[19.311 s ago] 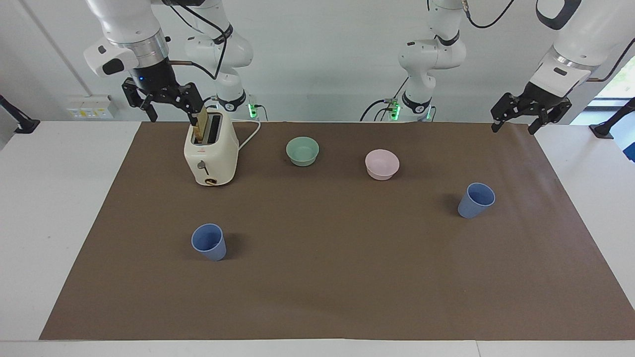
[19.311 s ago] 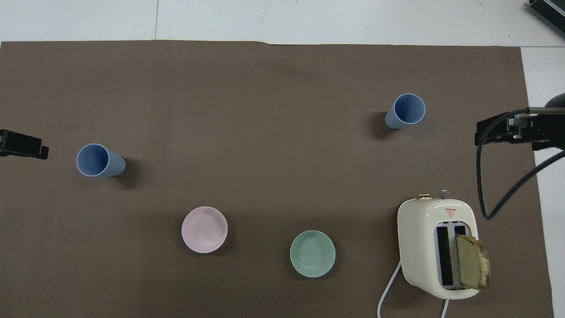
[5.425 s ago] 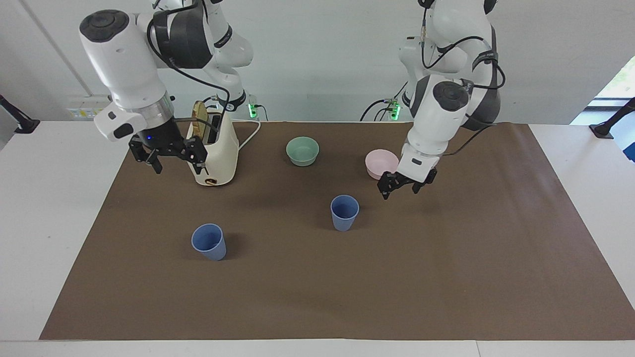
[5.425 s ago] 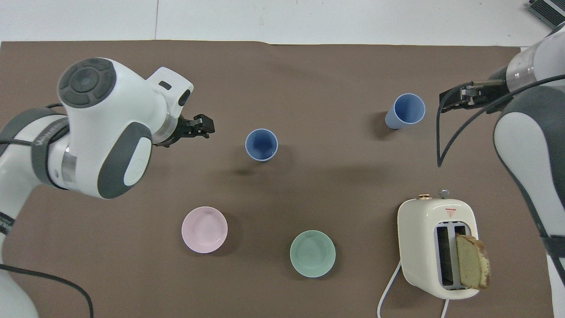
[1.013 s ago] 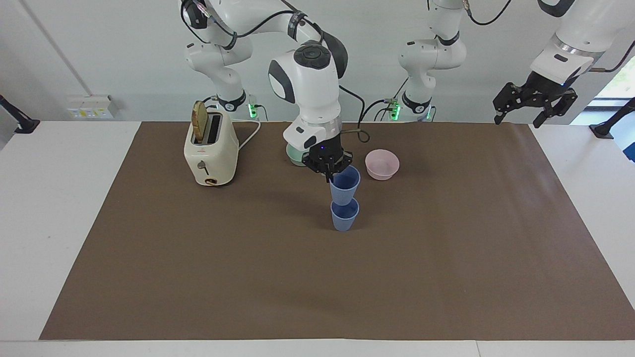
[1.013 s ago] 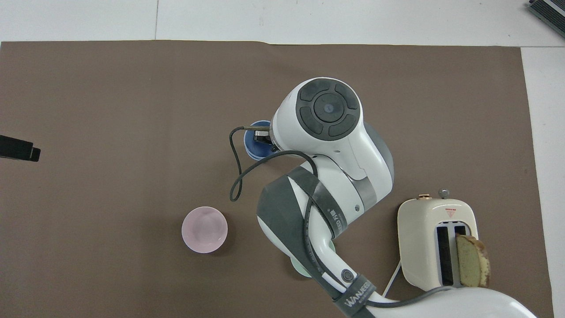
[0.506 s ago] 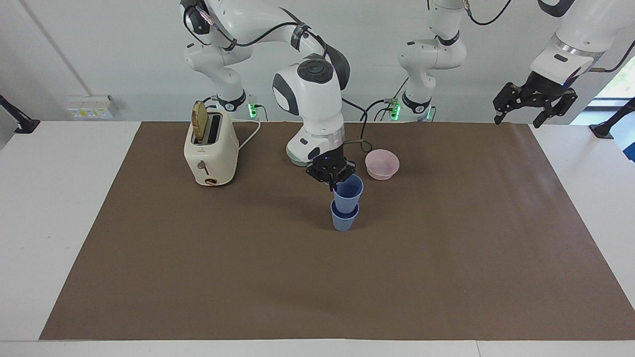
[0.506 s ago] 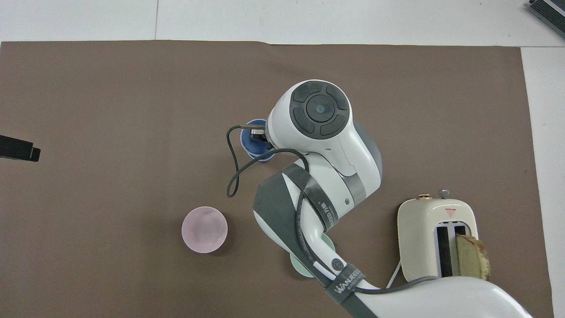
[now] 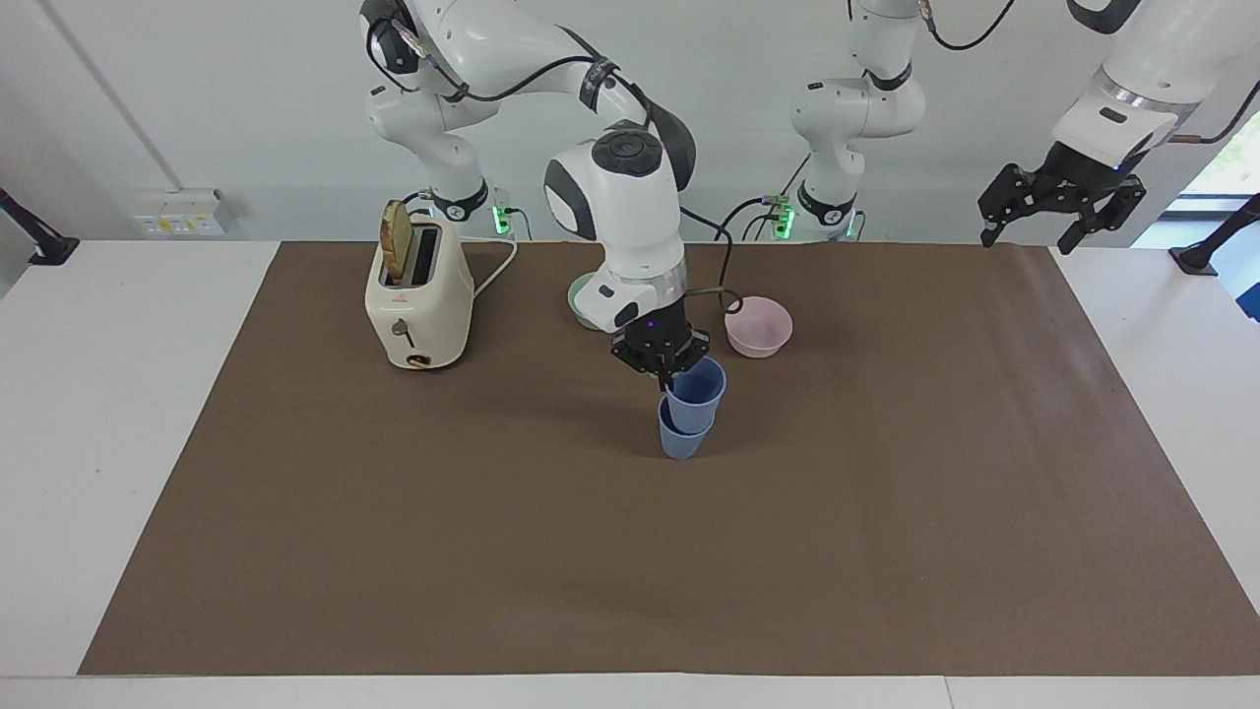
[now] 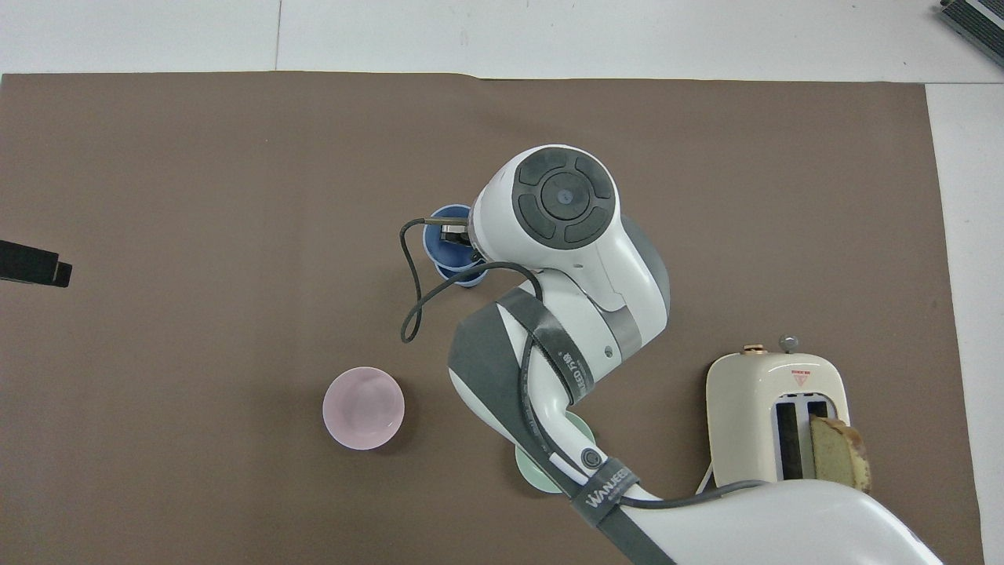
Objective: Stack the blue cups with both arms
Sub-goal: 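Lower the held cup into the placed blue cup and open the right gripper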
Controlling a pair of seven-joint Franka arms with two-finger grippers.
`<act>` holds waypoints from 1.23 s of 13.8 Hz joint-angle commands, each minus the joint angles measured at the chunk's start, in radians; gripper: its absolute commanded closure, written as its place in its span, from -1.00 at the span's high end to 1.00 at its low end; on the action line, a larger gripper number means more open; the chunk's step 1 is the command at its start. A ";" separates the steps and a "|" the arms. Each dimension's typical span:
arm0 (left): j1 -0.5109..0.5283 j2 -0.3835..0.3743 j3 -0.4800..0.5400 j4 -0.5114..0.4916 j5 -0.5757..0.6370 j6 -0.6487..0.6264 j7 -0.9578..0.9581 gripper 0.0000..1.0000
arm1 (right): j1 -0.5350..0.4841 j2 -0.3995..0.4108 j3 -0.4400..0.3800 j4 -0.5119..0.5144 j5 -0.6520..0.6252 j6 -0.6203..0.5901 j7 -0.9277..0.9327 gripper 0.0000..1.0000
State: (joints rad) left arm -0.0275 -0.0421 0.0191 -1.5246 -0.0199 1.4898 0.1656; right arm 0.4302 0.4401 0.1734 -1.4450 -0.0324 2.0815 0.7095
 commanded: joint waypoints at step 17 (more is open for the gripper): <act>0.004 -0.012 -0.002 0.001 0.006 -0.019 0.003 1.00 | -0.005 0.002 0.000 -0.086 -0.023 0.066 -0.035 -0.83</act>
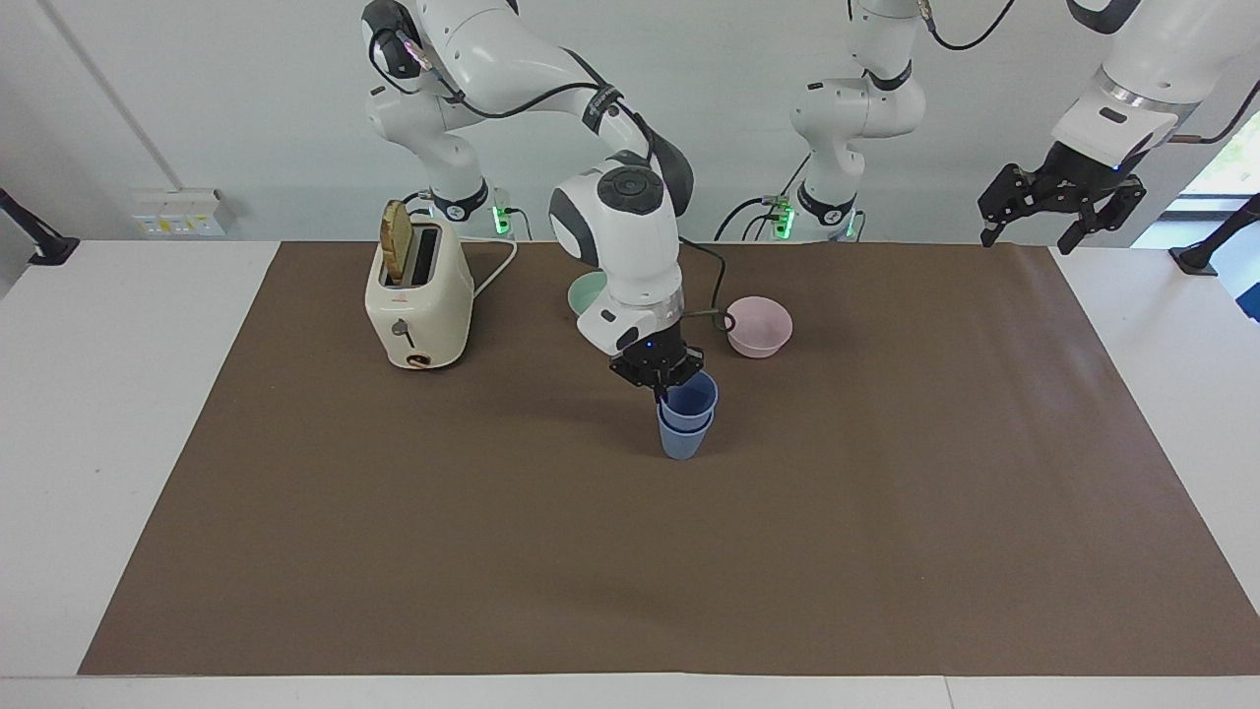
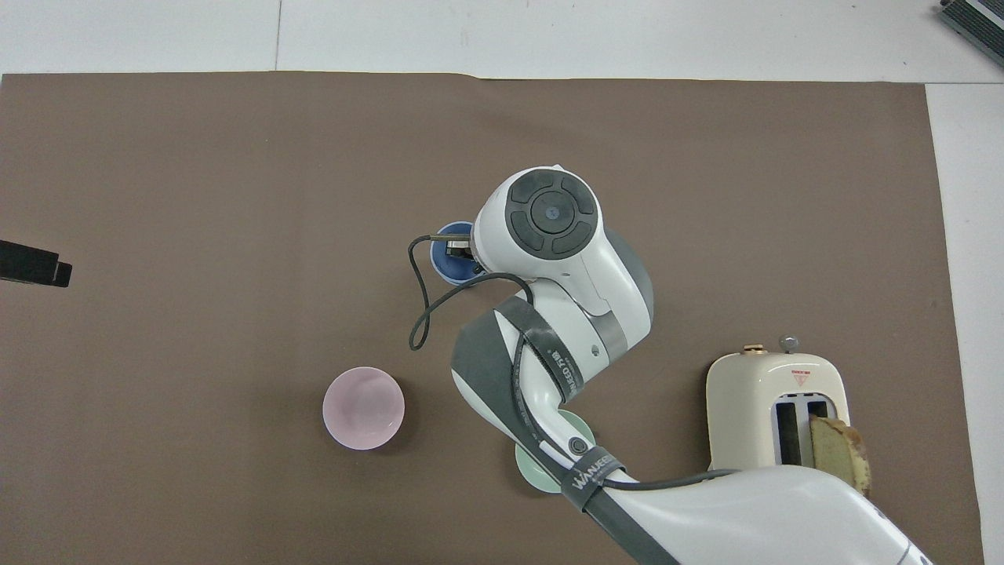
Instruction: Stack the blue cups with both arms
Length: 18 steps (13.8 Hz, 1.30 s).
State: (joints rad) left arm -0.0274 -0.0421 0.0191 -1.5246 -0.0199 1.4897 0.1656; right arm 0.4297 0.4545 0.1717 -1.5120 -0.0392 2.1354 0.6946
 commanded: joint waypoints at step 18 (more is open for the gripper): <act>0.004 -0.012 -0.002 0.001 0.006 -0.019 0.003 1.00 | -0.363 -0.416 -0.004 -0.131 -0.031 -0.373 -0.252 1.00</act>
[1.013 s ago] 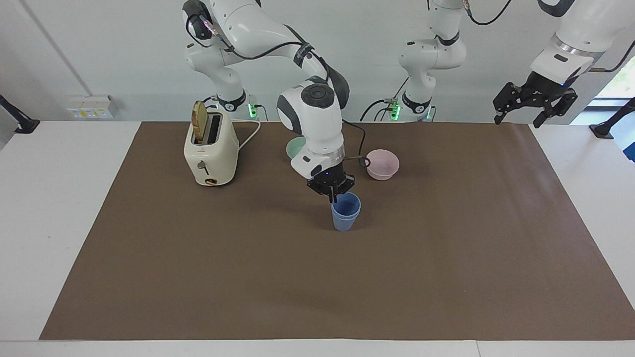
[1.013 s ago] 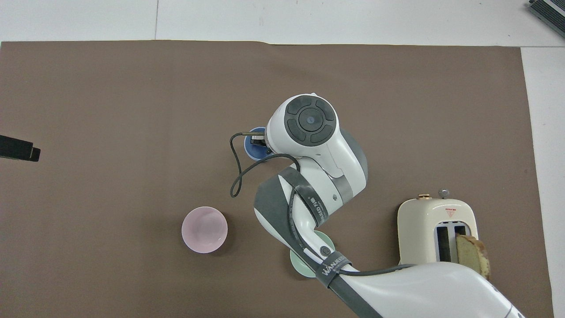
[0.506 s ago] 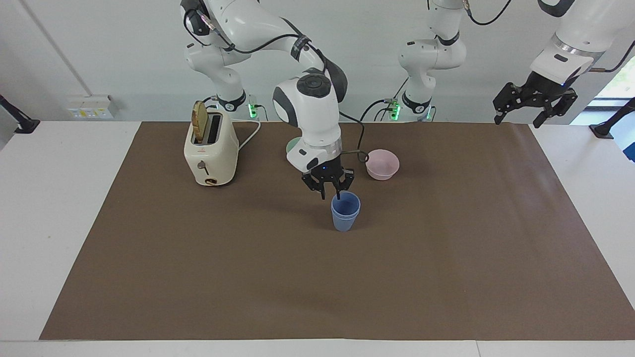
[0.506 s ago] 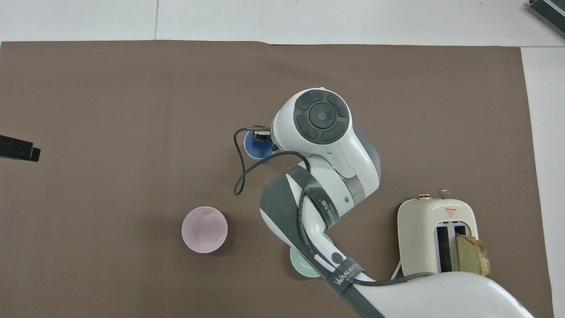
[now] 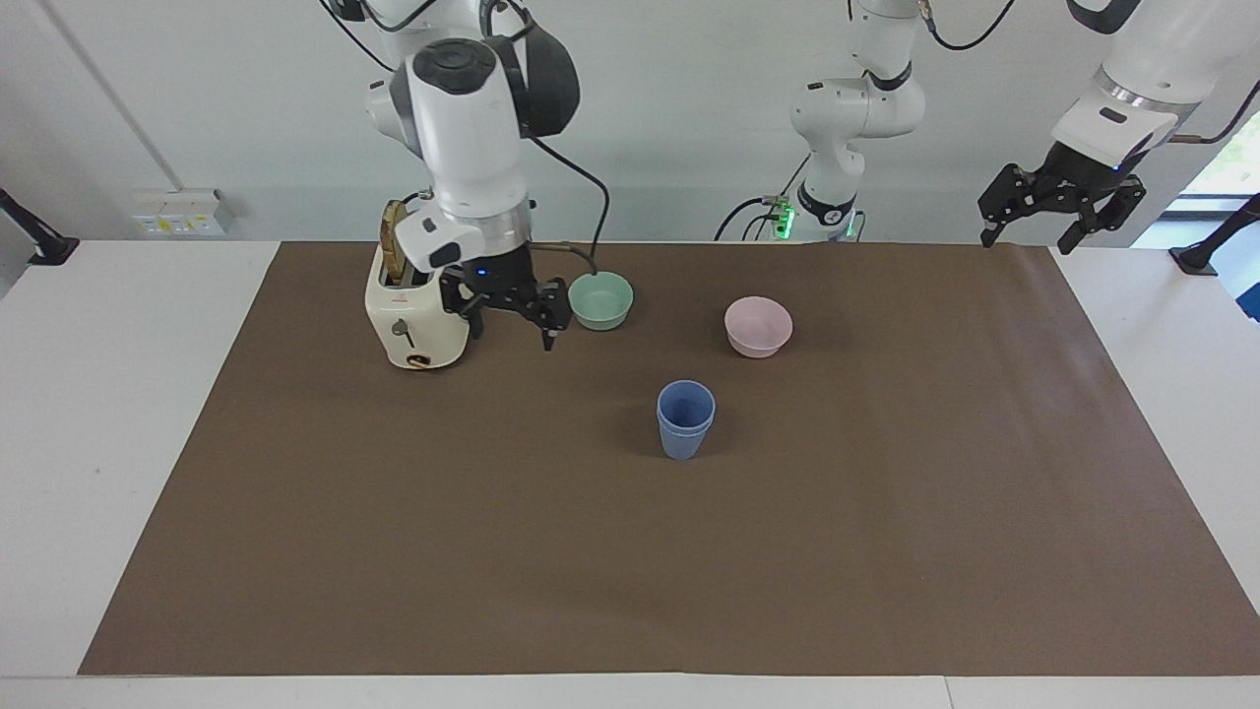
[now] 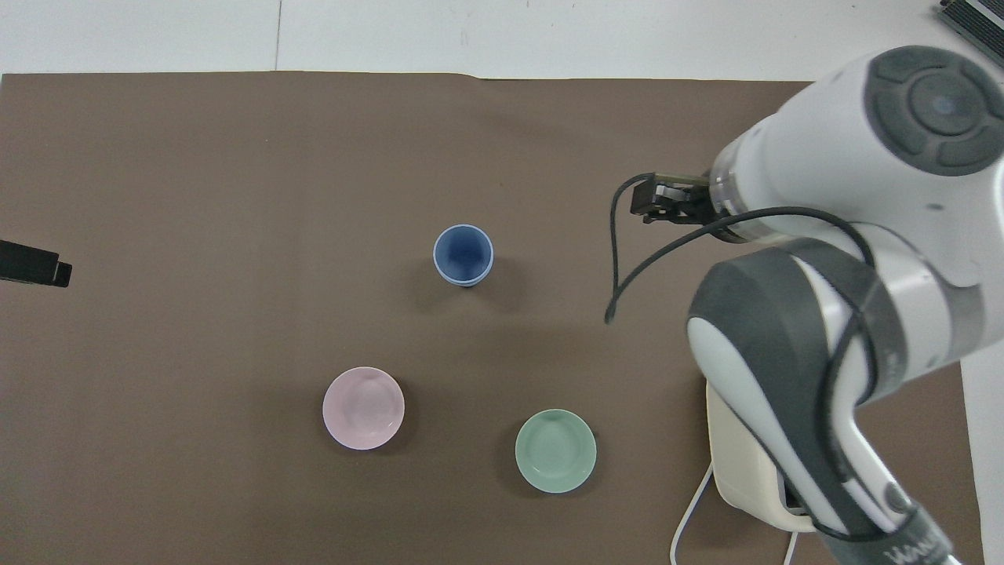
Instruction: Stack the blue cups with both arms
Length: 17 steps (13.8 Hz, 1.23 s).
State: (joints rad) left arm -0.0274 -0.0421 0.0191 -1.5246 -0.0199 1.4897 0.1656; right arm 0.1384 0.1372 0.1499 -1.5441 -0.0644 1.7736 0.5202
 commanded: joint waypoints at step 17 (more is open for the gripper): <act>0.006 -0.012 -0.002 0.001 0.006 -0.019 0.003 1.00 | -0.174 -0.159 -0.026 0.061 0.086 -0.324 -0.325 1.00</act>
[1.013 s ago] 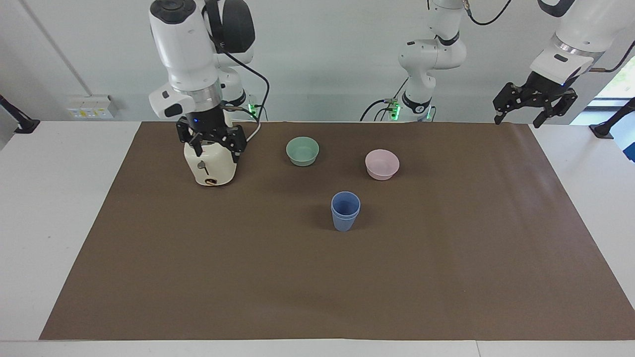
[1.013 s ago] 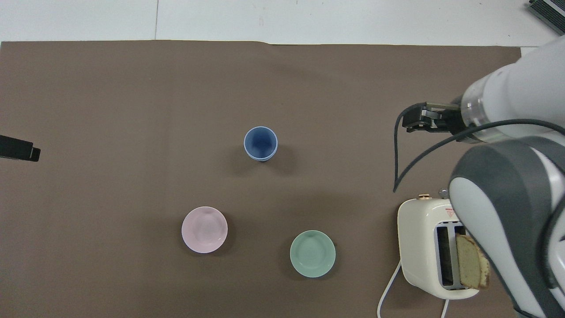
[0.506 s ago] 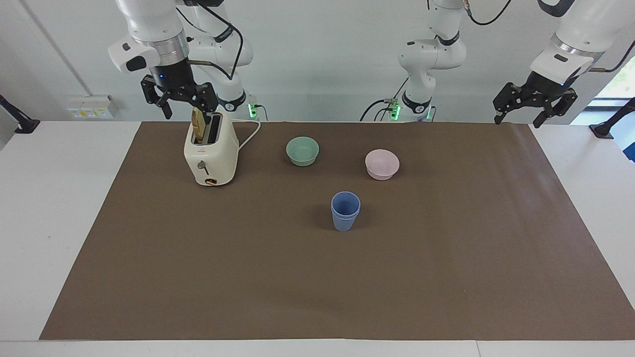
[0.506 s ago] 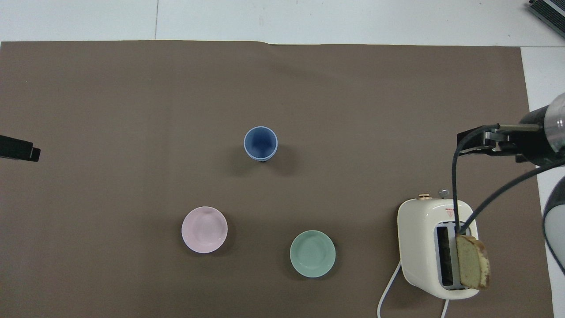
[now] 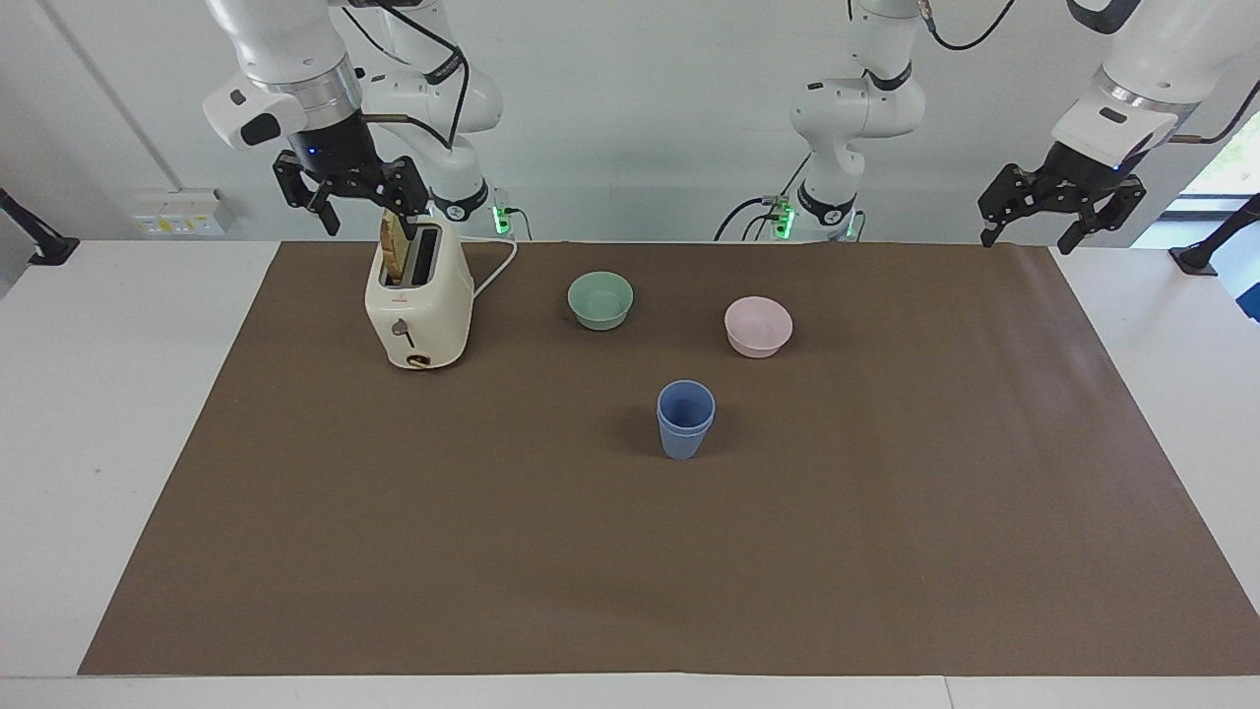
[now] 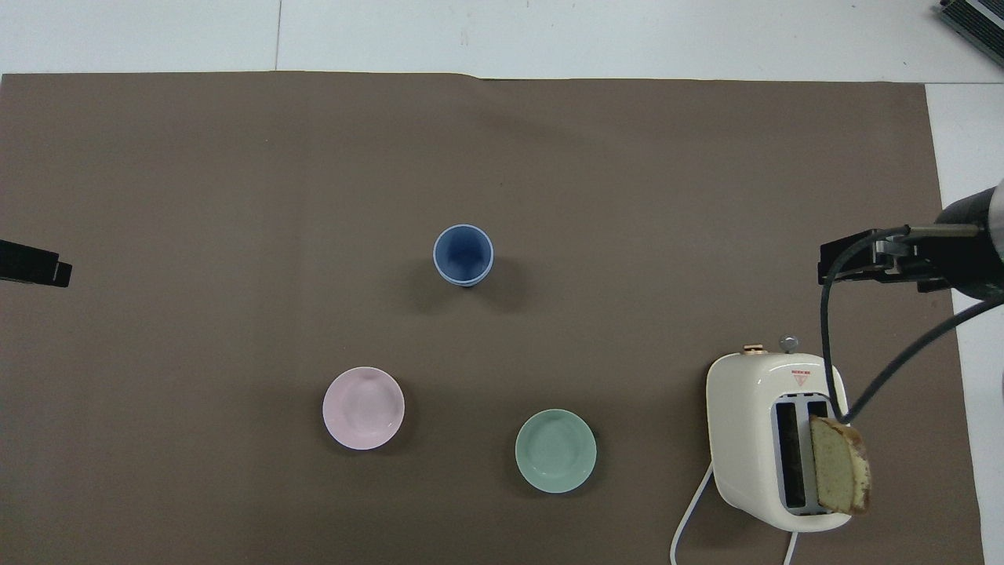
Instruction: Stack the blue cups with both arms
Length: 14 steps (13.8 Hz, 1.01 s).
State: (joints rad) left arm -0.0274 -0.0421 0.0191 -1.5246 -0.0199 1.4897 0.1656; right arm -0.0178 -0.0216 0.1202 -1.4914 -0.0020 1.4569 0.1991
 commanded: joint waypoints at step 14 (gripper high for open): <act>0.006 -0.012 -0.002 0.001 0.006 -0.019 0.003 1.00 | -0.017 0.000 0.006 0.008 0.025 -0.009 0.031 1.00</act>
